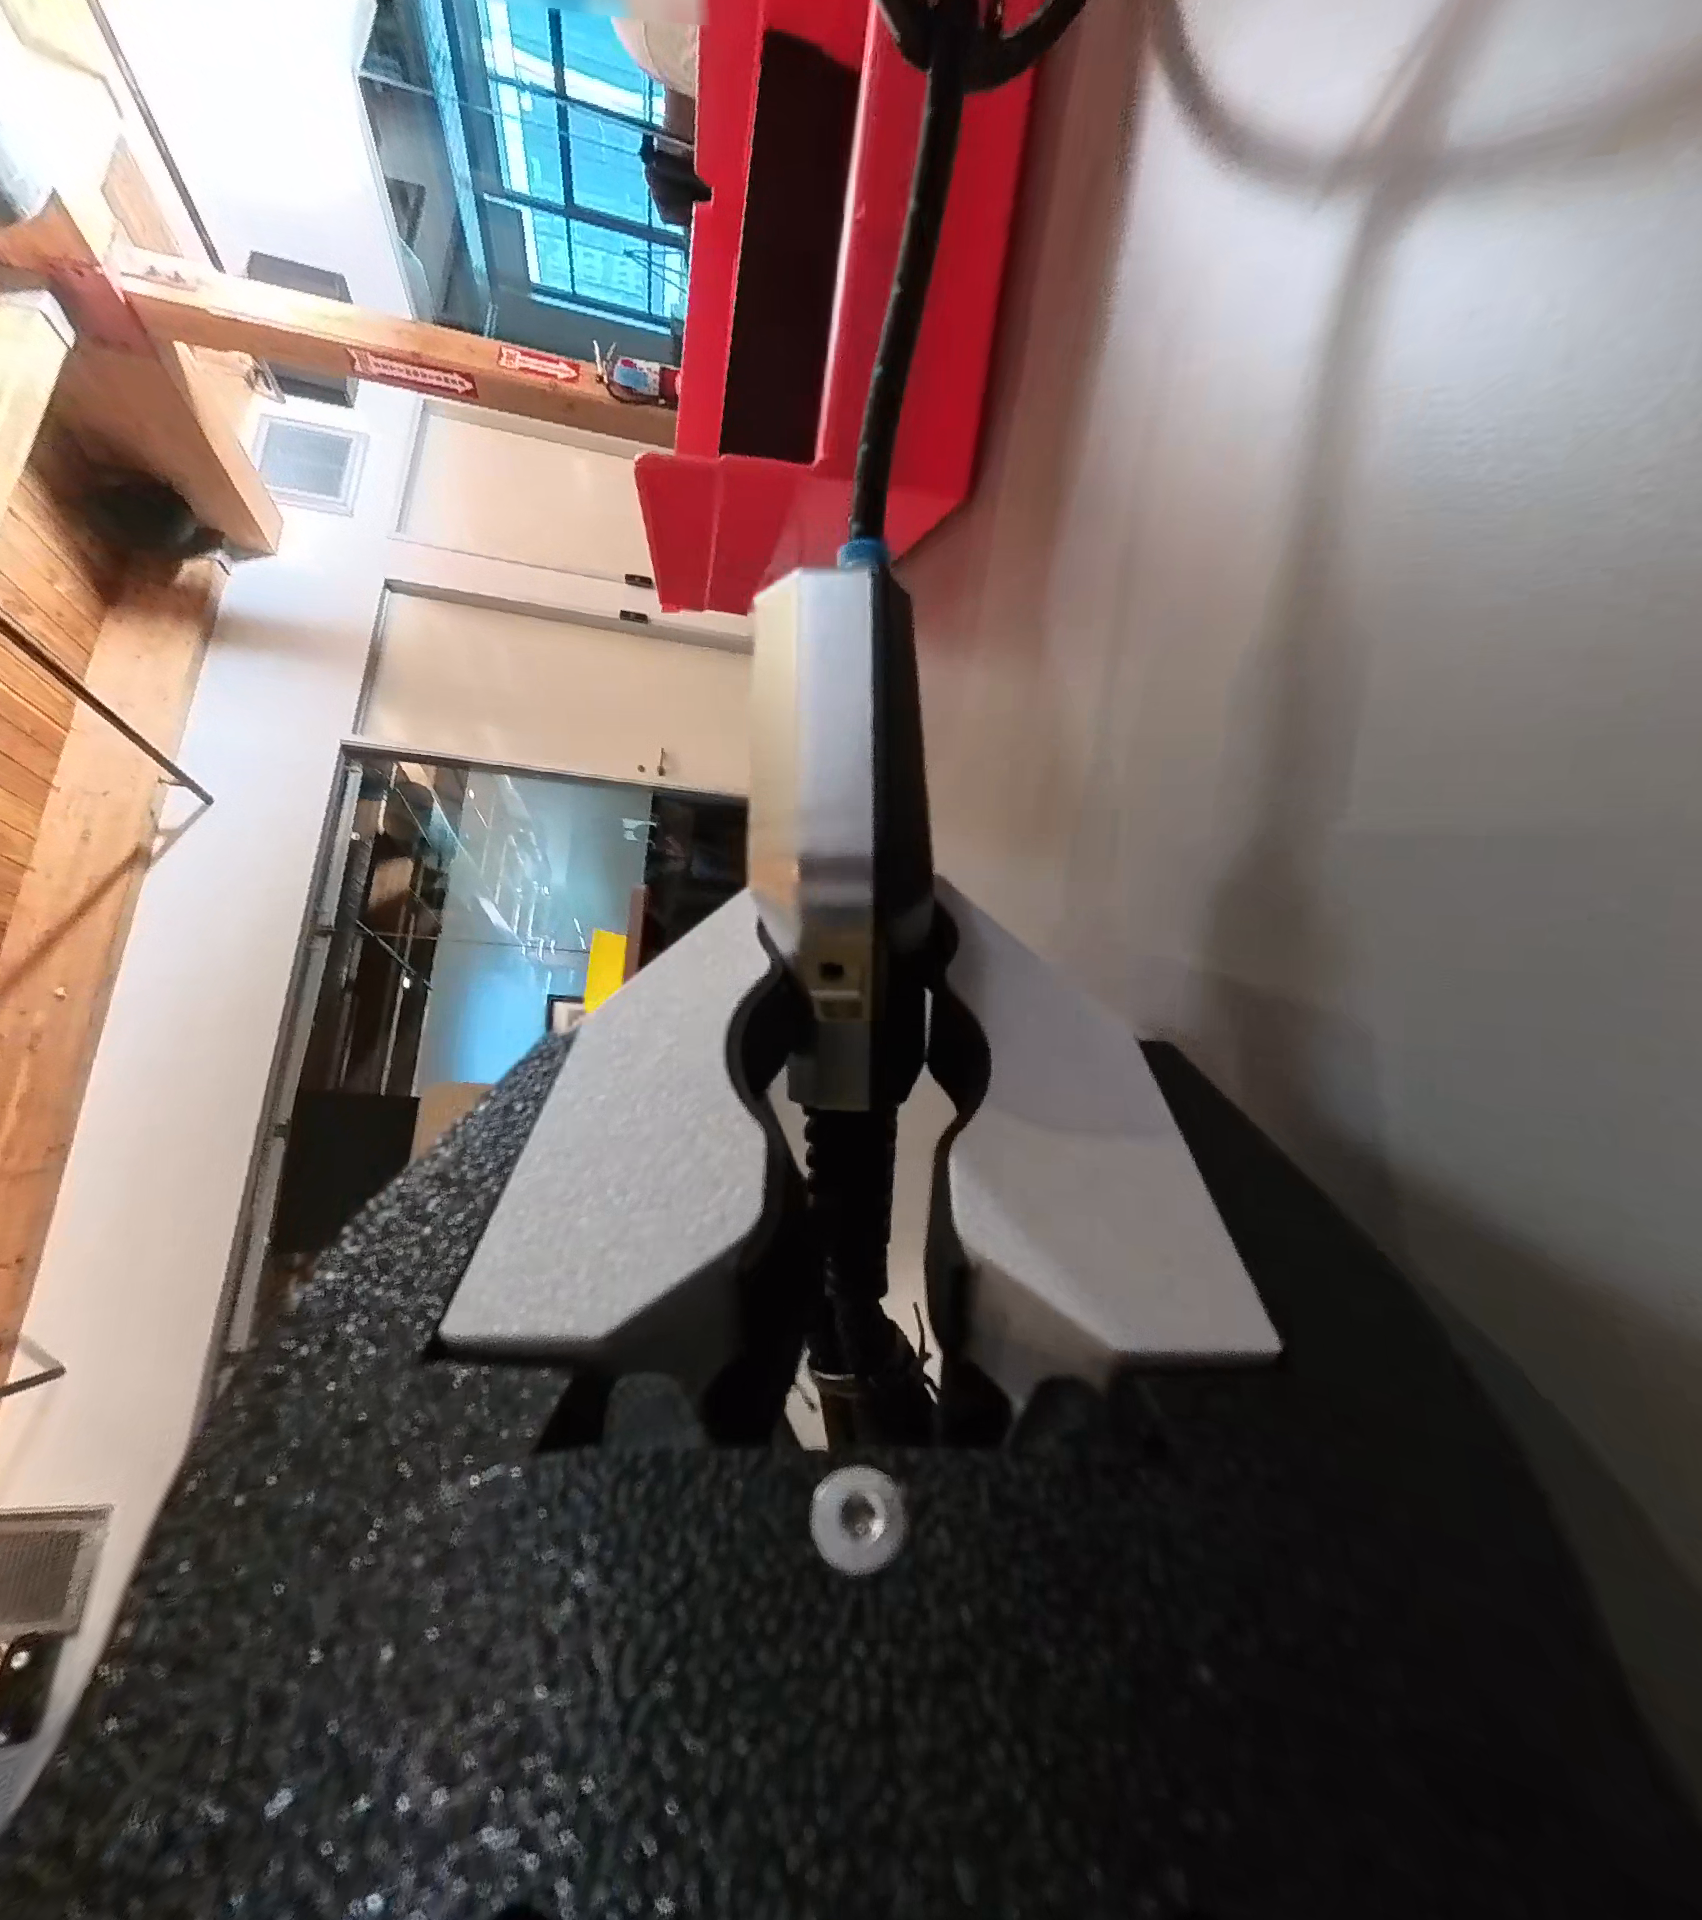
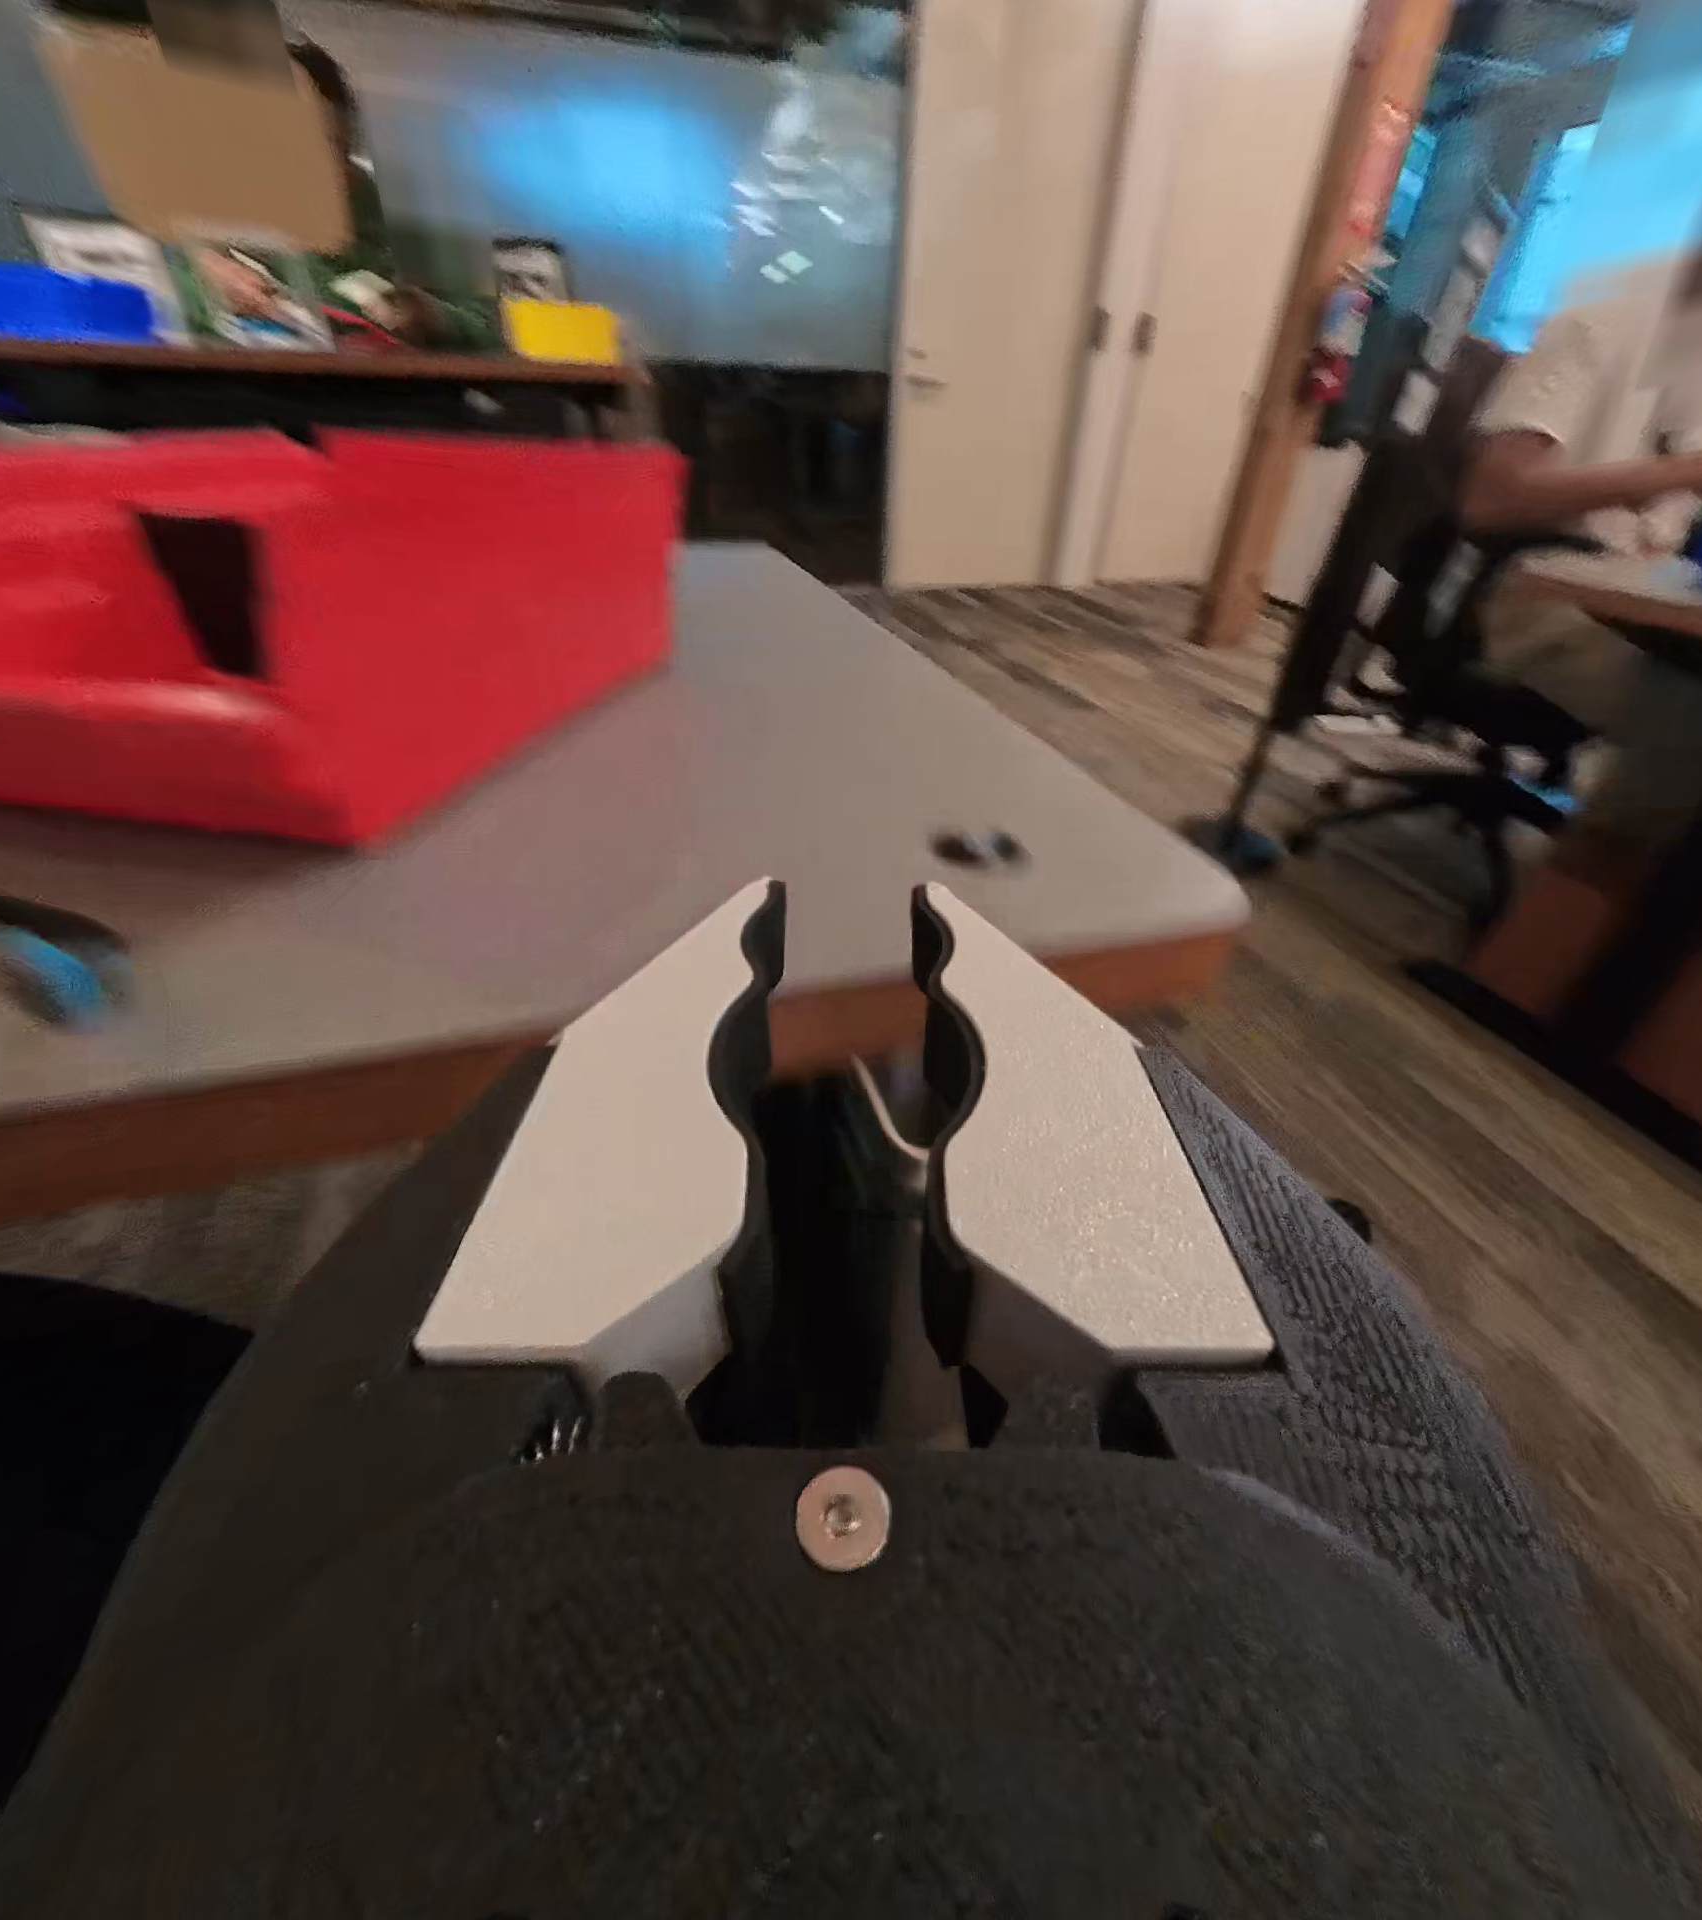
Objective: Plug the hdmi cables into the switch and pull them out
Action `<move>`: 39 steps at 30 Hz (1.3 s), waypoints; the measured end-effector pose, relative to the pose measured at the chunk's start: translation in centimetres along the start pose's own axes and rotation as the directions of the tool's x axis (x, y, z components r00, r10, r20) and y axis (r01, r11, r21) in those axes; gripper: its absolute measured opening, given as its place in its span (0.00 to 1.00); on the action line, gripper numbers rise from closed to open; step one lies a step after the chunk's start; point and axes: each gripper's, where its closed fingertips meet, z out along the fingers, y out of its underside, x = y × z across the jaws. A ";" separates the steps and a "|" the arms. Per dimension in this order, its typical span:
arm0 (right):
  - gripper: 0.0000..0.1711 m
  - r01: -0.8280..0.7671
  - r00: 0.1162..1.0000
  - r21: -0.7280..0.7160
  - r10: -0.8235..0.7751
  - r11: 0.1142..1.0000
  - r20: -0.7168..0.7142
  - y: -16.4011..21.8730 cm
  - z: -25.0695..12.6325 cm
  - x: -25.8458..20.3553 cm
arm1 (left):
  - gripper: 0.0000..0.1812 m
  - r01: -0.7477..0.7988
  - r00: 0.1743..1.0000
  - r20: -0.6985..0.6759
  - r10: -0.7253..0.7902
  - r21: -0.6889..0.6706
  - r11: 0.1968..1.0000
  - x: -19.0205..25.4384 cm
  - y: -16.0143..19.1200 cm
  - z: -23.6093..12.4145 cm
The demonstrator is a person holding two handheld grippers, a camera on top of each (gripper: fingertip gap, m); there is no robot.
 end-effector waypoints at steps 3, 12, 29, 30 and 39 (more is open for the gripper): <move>0.16 -0.082 0.992 -0.119 0.070 0.989 -0.106 9.4 0.8 4.9 | 0.11 0.036 0.999 -0.008 -0.036 -0.028 0.999 0.1 0.2 0.7; 0.18 -0.212 0.977 -0.704 0.175 0.678 -0.126 42.0 0.7 5.8 | 0.11 0.115 0.993 0.000 -0.117 -0.185 0.976 0.1 2.4 2.5; 0.17 -0.287 0.944 -0.874 0.273 0.391 -0.187 62.6 -1.3 -1.0 | 0.11 0.099 0.991 -0.059 -0.123 -0.311 0.945 1.5 4.4 4.0; 0.17 -0.290 0.944 -0.877 0.265 0.384 -0.196 63.0 -1.1 -1.2 | 0.11 0.098 0.991 -0.058 -0.122 -0.312 0.945 1.5 4.4 4.0; 0.17 -0.271 0.948 -0.912 0.250 0.307 -0.197 62.9 0.5 0.1 | 0.11 0.108 0.990 -0.060 -0.131 -0.299 0.948 1.5 4.3 4.0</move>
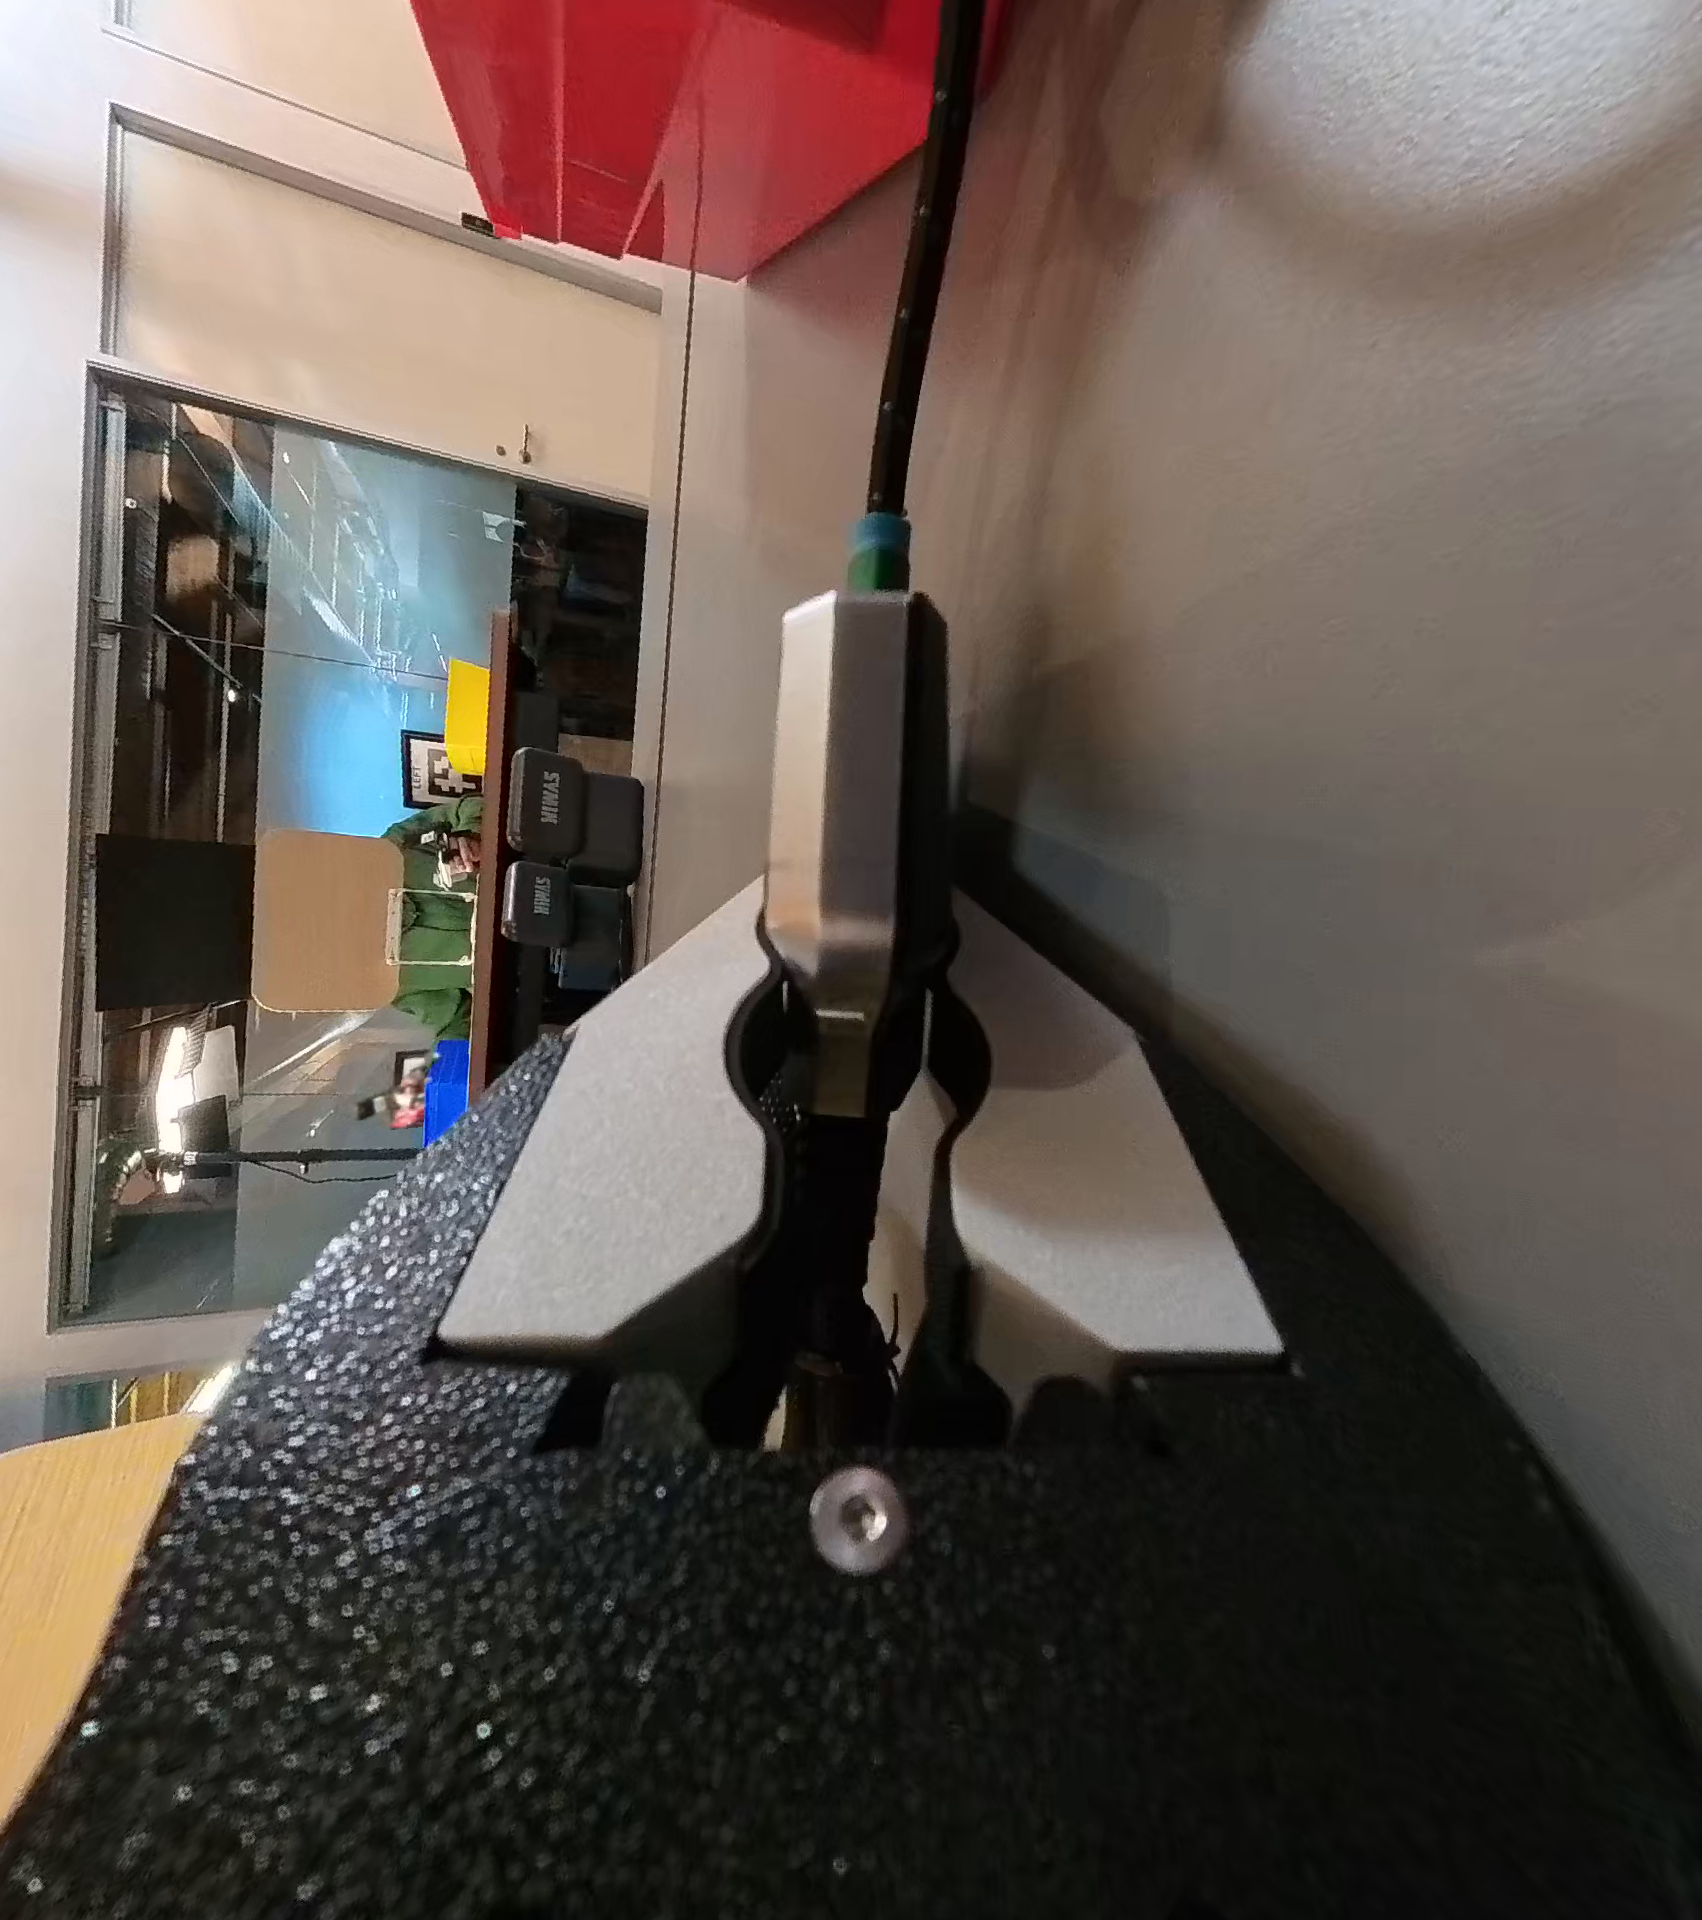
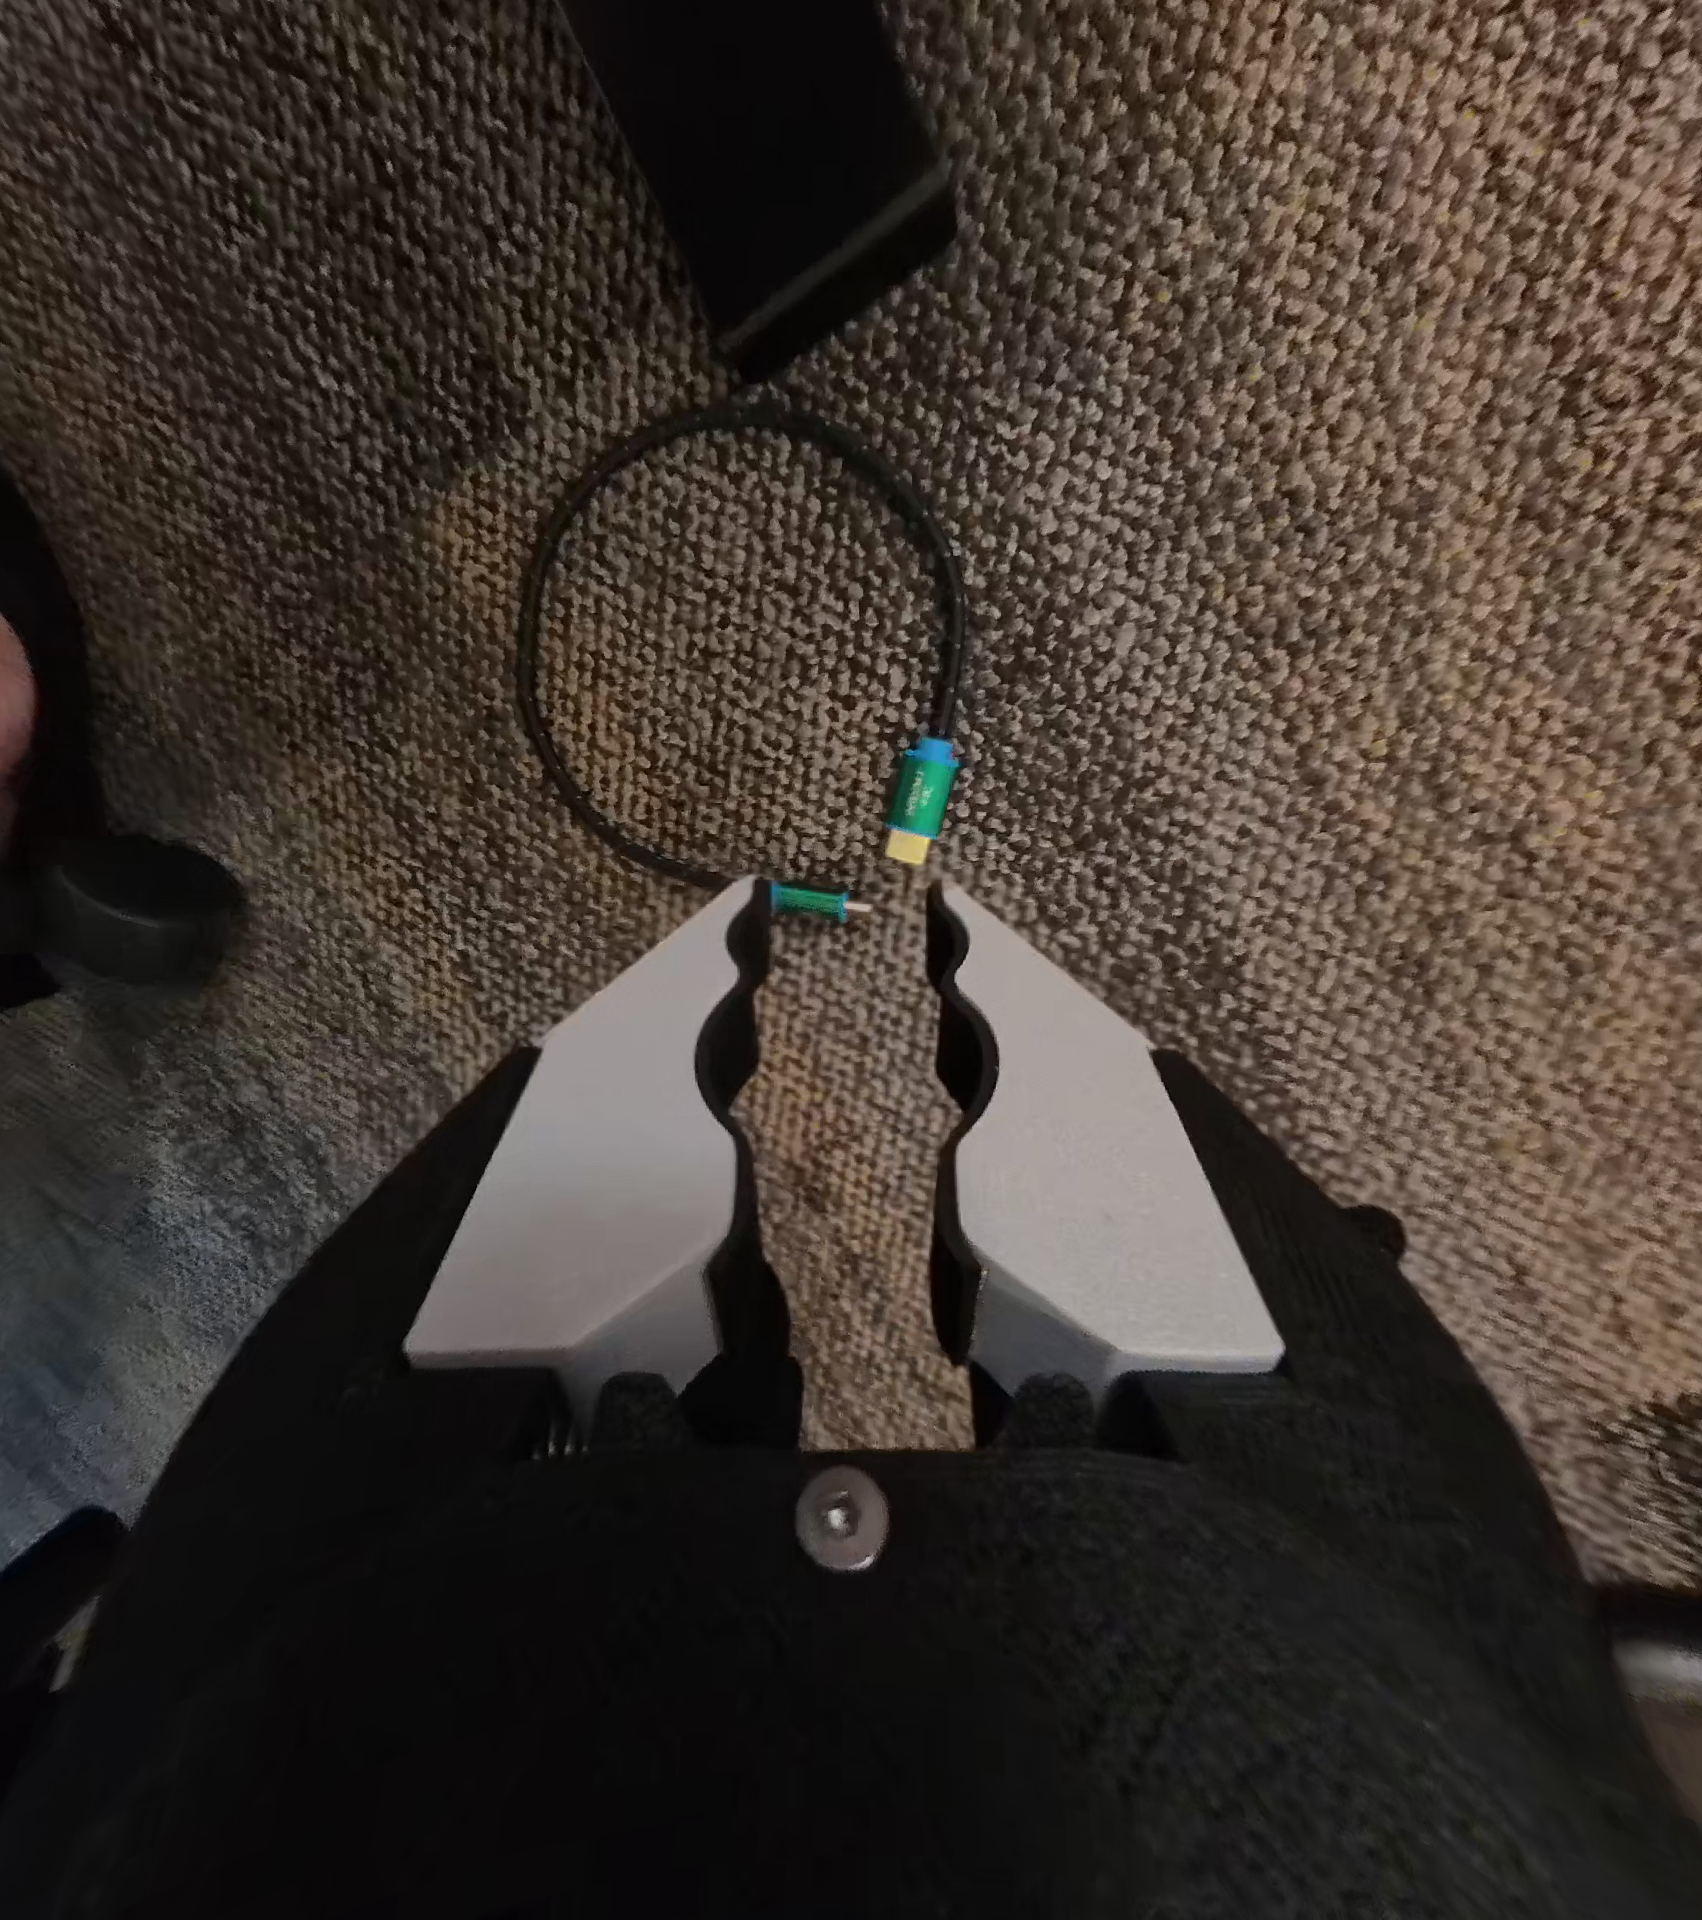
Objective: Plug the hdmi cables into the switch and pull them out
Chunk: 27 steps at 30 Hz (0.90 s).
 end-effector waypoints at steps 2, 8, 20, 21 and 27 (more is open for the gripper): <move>0.17 0.020 1.000 -0.033 -0.020 0.999 -0.013 -0.4 -0.1 0.7 | 0.11 0.006 1.000 -0.002 -0.006 0.001 1.000 0.0 0.0 0.0; 0.18 -0.048 0.997 -0.131 0.040 0.990 -0.058 -0.6 1.8 2.6 | 0.12 0.015 1.000 -0.002 -0.015 -0.002 1.000 0.0 0.1 0.1; 0.25 -0.315 0.926 0.077 0.324 0.946 -0.194 3.2 11.7 3.0 | 0.12 0.059 0.998 0.035 -0.055 -0.137 0.989 -0.6 1.9 0.8; 0.25 -0.324 0.923 0.097 0.337 0.941 -0.185 3.1 12.1 3.1 | 0.12 0.064 0.997 0.040 -0.058 -0.152 0.986 -0.7 2.1 0.9; 0.18 -0.295 0.932 0.079 0.305 0.952 -0.195 3.7 13.4 4.0 | 0.12 0.083 0.995 0.064 -0.070 -0.218 0.972 -0.9 2.8 0.9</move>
